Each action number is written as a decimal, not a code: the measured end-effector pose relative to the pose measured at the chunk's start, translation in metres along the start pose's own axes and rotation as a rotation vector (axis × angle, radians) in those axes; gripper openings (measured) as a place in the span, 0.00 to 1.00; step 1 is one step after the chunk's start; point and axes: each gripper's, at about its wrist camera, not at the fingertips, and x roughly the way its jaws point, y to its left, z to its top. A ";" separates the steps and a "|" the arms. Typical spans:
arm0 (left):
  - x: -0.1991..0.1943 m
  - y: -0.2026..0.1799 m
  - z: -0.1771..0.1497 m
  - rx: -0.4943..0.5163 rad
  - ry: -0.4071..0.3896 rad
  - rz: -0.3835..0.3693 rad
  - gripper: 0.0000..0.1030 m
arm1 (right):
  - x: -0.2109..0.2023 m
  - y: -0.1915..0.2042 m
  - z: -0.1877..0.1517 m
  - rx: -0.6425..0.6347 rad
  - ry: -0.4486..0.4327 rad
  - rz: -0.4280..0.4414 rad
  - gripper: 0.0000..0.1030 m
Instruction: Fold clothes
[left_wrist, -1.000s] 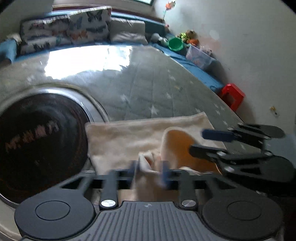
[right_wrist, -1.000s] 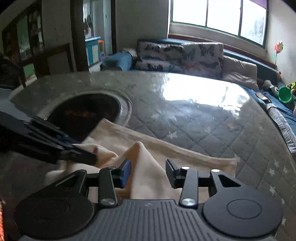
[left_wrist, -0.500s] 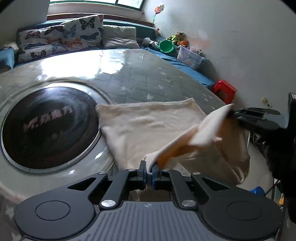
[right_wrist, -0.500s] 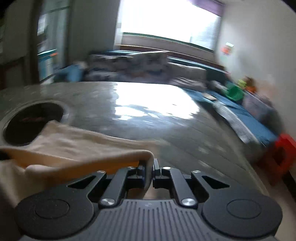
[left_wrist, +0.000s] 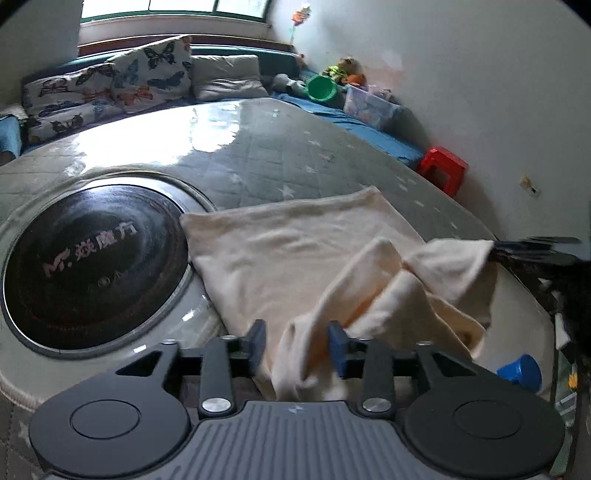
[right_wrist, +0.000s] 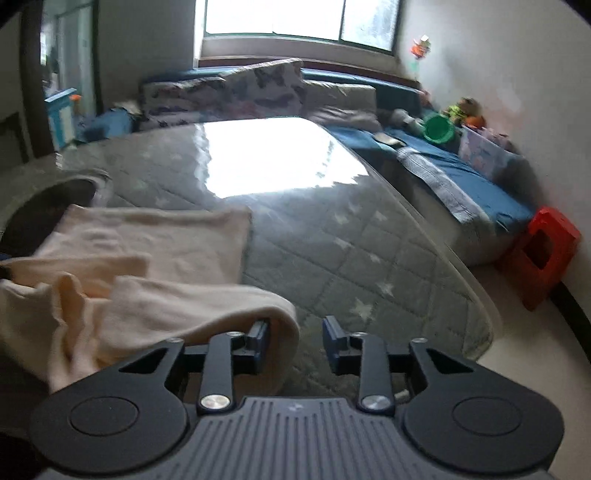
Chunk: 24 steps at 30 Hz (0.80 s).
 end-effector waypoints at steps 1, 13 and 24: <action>0.004 0.002 0.002 -0.014 0.002 0.013 0.50 | -0.004 0.001 0.002 -0.002 -0.009 0.020 0.35; 0.037 0.002 -0.003 -0.023 0.020 0.083 0.36 | 0.033 0.023 0.035 -0.023 -0.003 0.180 0.36; 0.023 0.017 -0.002 -0.012 -0.023 0.099 0.10 | 0.103 0.027 0.049 0.073 0.061 0.175 0.11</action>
